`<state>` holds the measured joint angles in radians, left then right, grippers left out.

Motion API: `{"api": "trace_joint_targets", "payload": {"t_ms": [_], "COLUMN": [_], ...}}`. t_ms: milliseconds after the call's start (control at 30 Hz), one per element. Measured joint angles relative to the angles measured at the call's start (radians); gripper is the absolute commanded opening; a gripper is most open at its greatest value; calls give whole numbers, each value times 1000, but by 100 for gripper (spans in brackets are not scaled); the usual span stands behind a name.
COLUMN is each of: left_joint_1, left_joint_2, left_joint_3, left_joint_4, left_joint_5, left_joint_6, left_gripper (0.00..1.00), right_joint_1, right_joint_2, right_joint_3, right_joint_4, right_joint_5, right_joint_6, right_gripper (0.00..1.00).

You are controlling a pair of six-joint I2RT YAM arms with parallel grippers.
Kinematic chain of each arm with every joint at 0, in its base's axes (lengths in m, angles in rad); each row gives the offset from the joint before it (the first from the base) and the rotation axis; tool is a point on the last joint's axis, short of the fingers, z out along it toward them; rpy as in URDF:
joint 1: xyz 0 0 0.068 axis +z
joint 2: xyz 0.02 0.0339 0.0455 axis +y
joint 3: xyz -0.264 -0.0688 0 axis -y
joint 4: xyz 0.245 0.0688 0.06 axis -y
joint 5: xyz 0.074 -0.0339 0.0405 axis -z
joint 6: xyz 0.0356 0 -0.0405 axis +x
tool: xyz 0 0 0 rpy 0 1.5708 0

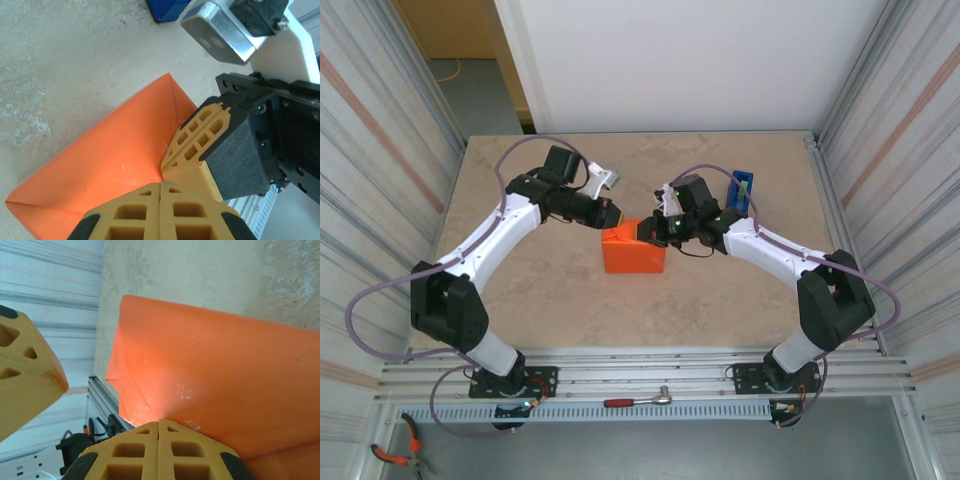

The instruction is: Wrap the gift box in paper

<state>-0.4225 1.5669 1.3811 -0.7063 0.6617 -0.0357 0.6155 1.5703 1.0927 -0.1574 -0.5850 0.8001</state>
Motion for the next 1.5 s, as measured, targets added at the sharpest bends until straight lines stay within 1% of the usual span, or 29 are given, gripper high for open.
{"api": "trace_joint_targets", "payload": {"t_ms": [267,500,900,1067,1133,1167,1200,1300,1400,1500], "left_joint_1": [-31,-31,-31,-31,-31,-31,-31,-31,-31,-31], "left_joint_2": [26,31,30,22,21,19,19,16,13,13], "left_joint_3": [0,-9,-87,-103,-106,-108,-110,-115,-119,-120], "left_joint_4": [-8,-6,10,32,42,46,50,57,61,68], "left_joint_5": [-5,-18,-42,-42,-42,-42,-42,-42,-41,-41], "left_joint_6": [34,40,39,39,39,39,39,39,38,35], "left_gripper": [5,4,2,1,1,1,1,1,1,1], "right_joint_1": [0,0,-1,-26,-52,-69,-87,-161,-265,-382], "right_joint_2": [0,0,0,0,-3,-11,-24,-99,-178,-227], "right_joint_3": [-7,-10,-11,13,38,51,59,61,60,36], "right_joint_4": [8,16,19,-11,-24,-29,-32,-46,-60,-65], "right_joint_5": [-15,-16,-18,-25,-23,-21,-19,-1,26,51], "right_joint_6": [0,0,0,3,4,3,3,2,4,1], "right_gripper": [0,0,0,0,6,12,16,32,36,37]}}
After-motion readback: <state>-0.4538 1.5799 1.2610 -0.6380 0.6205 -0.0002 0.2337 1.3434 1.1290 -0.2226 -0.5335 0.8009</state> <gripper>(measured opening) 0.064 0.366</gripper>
